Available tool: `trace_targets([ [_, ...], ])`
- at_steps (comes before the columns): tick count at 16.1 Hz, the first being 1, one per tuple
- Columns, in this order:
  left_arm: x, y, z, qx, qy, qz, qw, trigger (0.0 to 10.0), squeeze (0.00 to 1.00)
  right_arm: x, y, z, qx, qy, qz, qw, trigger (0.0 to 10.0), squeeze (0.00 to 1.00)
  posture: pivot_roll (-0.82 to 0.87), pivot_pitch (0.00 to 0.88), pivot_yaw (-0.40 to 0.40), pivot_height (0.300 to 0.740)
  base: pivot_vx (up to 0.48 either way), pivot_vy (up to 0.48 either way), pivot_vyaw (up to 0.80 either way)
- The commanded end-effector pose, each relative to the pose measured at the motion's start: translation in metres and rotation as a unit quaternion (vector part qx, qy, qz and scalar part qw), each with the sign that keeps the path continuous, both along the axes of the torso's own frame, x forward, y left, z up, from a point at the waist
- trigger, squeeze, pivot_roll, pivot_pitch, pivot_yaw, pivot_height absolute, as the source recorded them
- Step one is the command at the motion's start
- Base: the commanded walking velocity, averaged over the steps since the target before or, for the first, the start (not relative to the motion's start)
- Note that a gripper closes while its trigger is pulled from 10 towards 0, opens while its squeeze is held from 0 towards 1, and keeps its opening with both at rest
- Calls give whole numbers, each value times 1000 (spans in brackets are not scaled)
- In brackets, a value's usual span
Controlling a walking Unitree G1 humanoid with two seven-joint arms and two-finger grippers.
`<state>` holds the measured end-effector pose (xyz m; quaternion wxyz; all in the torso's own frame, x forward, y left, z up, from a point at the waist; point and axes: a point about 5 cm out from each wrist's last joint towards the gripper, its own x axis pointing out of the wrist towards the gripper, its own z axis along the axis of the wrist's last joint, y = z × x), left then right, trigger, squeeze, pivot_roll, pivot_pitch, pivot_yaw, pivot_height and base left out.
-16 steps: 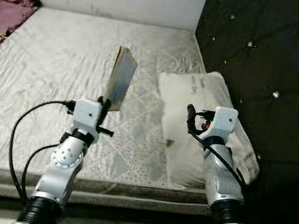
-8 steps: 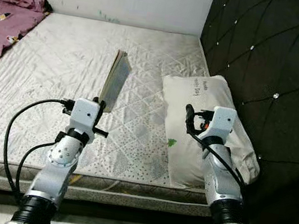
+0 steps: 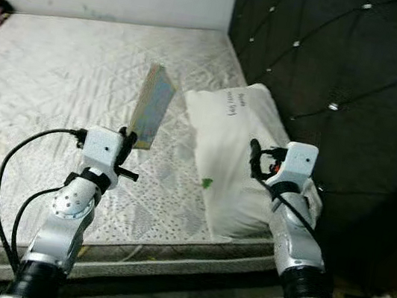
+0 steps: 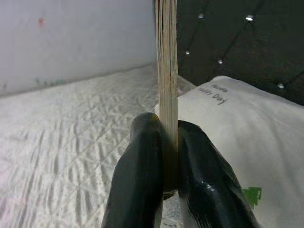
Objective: Clean up the room
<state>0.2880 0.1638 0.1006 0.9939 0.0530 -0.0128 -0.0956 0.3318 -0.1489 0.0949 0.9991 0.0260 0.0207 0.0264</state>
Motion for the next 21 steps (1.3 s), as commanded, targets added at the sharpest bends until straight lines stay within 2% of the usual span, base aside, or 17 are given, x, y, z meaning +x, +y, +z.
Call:
trace_targets([
  [1, -3, -3, 8, -11, -16, -3, 1000, 10000, 0, -1, 0, 3, 0, -5, 0, 1000, 10000, 0, -65, 0, -12, 740, 0, 0, 0],
  [2, -7, -6, 6, -8, -13, -10, 1000, 10000, 0, -2, -1, 3, 0, -4, 1, 1000, 10000, 0, -63, 0, -18, 740, 0, 0, 0],
  [3, -11, -8, 5, 24, -30, -25, 999, 10000, 0, -4, -1, 2, 0, -1, 6, 1000, 10000, 0, -60, 0, -30, 740, 0, 0, 0],
  [5, -10, -6, 4, 38, -36, -7, 999, 10000, 0, -6, -1, 1, -2, 1, 12, 1000, 10000, 0, -64, 0, -30, 740, 0, 0, 0],
  [7, -8, 0, 11, 23, -63, 36, 997, 10000, 0, -10, -1, 1, 2, -3, 10, 1000, 10000, 0, -83, 0, -19, 740, 0, 0, 0],
  [11, -9, 0, 12, 22, -66, 44, 997, 10000, 0, -12, -1, 2, 3, -1, 11, 1000, 10000, 0, -83, 0, -19, 740, 0, 0, 0],
  [13, -26, 9, 9, -18, -48, 106, 993, 10000, 0, -14, 3, 10, -3, -9, 14, 1000, 10000, 0, -70, 0, -58, 740, 0, 0, 0],
  [17, -30, 8, 4, -14, -36, 103, 994, 10000, 0, -18, 13, 7, 2, -5, 21, 1000, 10000, 0, -78, 0, -30, 740, 0, 0, 0],
  [21, -26, 4, 4, -16, -27, 92, 995, 10000, 0, -23, 13, 4, 7, 4, 23, 1000, 10000, 0, -93, 0, -15, 740, 0, 0, 0],
])
